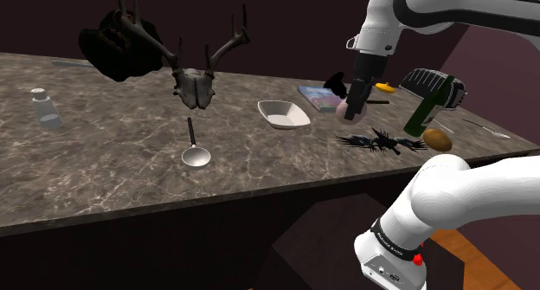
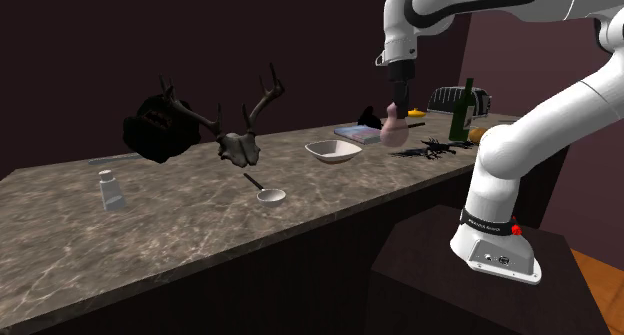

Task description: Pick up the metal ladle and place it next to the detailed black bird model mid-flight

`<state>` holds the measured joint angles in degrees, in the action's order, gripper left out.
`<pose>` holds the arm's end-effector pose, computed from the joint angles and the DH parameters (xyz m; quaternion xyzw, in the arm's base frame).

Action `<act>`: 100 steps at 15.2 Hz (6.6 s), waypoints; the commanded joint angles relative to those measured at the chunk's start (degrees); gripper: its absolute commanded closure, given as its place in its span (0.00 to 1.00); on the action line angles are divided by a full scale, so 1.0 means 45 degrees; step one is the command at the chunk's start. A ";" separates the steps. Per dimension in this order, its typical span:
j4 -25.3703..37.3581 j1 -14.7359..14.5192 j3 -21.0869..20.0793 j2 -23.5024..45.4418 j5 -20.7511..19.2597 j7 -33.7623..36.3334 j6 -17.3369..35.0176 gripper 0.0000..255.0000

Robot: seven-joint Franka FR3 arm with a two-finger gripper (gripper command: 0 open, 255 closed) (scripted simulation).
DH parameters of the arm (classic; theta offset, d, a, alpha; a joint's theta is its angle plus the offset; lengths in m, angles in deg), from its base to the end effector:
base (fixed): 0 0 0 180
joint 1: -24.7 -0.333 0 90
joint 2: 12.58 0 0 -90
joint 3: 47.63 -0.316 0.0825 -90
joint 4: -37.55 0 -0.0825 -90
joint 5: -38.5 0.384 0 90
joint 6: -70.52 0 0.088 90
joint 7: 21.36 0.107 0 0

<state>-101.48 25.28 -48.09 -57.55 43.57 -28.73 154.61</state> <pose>0.2921 0.0101 0.5497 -0.9934 -0.0622 0.0839 0.0471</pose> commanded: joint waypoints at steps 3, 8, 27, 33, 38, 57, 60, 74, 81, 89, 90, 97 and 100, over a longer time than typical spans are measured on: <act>-0.0215 -0.0062 -0.0514 0.0309 0.0442 0.0742 0.0783 0.00; -0.0408 -0.0184 -0.1796 0.1468 0.1358 0.2529 0.2823 0.00; 0.3317 0.0328 -0.5772 0.9478 -0.0178 1.0191 0.9378 0.00; 0.5908 -0.0181 -0.5793 1.2587 -0.2561 1.3136 1.0049 0.00; 0.8645 -0.1150 -0.5164 1.5097 -0.4194 1.5065 0.9941 0.00; 0.8577 -0.1363 -0.4890 1.5958 -0.4637 1.5344 1.0818 1.00; 0.8583 -0.1365 -0.4889 1.5964 -0.4640 1.5345 1.0818 1.00; 0.9216 -0.1212 -0.5151 1.5182 -0.4153 1.4996 0.9465 1.00; 0.9849 -0.1158 -0.5280 1.4767 -0.3880 1.4790 0.8456 1.00; 1.0778 -0.1150 -0.5382 1.4441 -0.3650 1.4601 0.7237 1.00; 1.0910 -0.1153 -0.5392 1.4412 -0.3628 1.4581 0.7080 1.00; 1.0559 -0.0624 -0.5379 1.3583 -0.3158 1.3924 0.6709 1.00; 0.9259 0.0131 -0.5228 1.2572 -0.2575 1.2984 0.7133 1.00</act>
<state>-57.84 24.64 -71.86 0.75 30.97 31.34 186.24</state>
